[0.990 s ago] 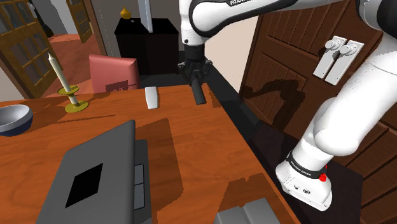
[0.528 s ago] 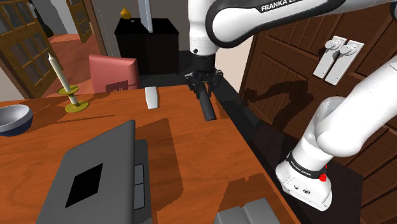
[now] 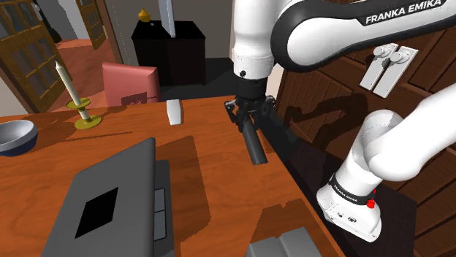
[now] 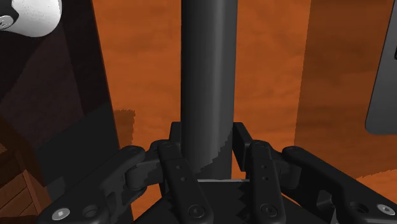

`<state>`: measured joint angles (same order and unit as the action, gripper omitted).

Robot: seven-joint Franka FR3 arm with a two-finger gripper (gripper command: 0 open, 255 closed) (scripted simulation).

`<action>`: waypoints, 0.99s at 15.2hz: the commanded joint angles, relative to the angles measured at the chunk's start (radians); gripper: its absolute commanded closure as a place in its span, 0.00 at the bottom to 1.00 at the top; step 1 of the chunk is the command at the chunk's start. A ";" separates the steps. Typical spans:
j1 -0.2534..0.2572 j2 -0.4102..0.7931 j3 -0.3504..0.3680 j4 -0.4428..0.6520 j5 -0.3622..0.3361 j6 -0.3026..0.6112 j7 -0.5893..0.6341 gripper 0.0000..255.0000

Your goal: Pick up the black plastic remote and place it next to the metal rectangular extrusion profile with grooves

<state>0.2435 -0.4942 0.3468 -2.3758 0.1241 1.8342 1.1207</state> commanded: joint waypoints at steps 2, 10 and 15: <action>0.041 -0.068 0.035 -0.043 0.043 -0.022 0.050 1.00; 0.111 -0.151 0.108 -0.122 0.121 -0.017 0.139 1.00; 0.114 -0.135 0.126 -0.177 0.132 0.054 0.140 1.00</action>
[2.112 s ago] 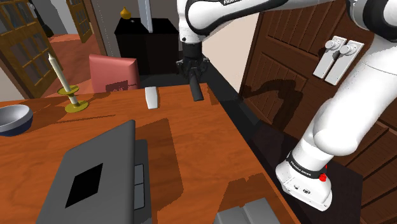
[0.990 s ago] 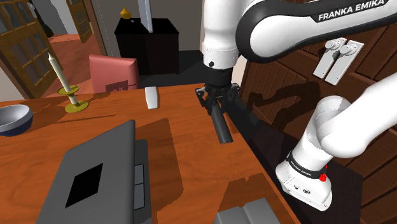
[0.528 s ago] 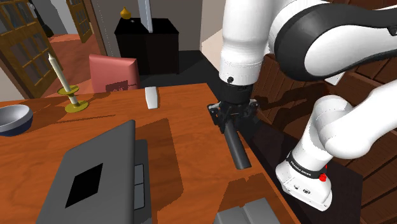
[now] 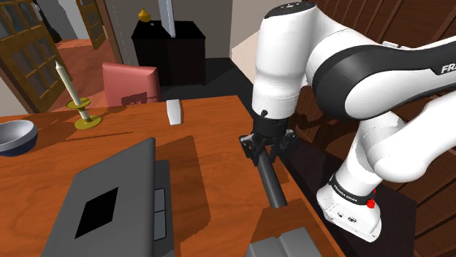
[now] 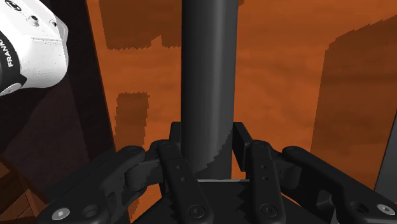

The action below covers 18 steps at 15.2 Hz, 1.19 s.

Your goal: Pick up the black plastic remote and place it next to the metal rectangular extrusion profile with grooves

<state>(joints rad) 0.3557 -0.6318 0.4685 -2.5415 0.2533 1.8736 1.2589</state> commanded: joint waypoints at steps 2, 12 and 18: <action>0.002 0.011 0.012 -0.033 0.008 0.045 0.002 1.00; 0.001 0.076 0.055 -0.126 0.026 0.202 0.008 1.00; -0.005 0.133 0.084 -0.172 0.032 0.304 0.015 1.00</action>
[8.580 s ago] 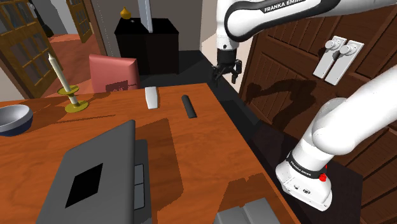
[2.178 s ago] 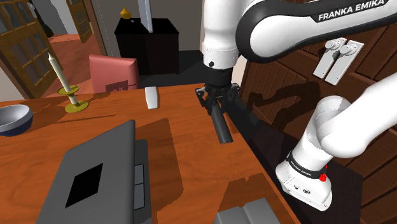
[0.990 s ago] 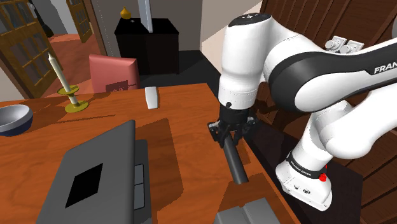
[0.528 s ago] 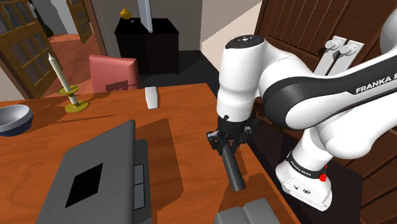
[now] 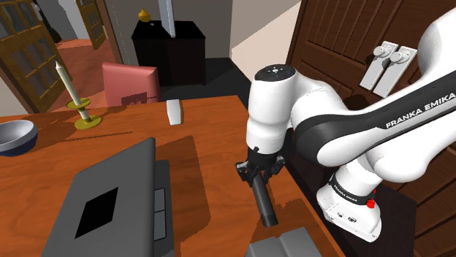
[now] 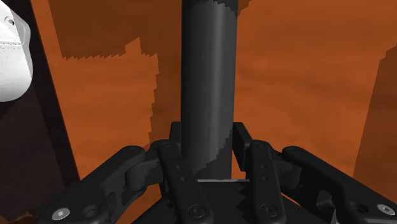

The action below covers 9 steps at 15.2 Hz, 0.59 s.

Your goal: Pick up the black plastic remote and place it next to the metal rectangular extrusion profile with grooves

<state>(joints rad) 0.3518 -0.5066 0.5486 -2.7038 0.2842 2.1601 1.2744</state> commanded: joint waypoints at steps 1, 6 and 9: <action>-0.002 0.018 0.009 -0.016 0.001 0.035 0.001 1.00; -0.008 0.056 0.025 -0.036 0.001 0.092 0.008 1.00; -0.008 0.056 0.025 -0.036 0.001 0.092 0.008 1.00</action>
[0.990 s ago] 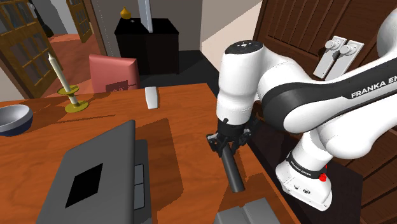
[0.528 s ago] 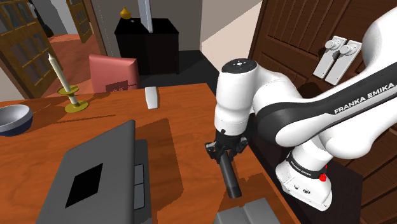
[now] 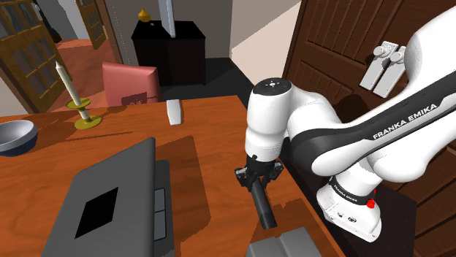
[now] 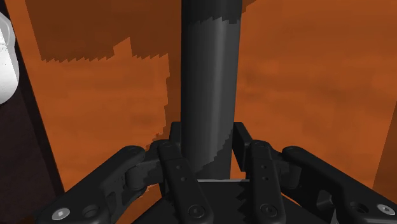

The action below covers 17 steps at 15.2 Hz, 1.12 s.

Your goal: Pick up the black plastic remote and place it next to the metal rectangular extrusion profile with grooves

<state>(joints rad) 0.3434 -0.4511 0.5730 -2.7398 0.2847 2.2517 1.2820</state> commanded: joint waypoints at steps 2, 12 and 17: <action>0.000 0.001 0.000 0.000 0.000 0.001 0.000 1.00; 0.008 -0.070 -0.033 0.060 -0.005 -0.129 -0.008 0.00; 0.009 -0.085 -0.041 0.078 -0.008 -0.161 -0.009 0.00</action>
<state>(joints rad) 0.3525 -0.5350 0.5330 -2.6634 0.2775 2.0934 1.2736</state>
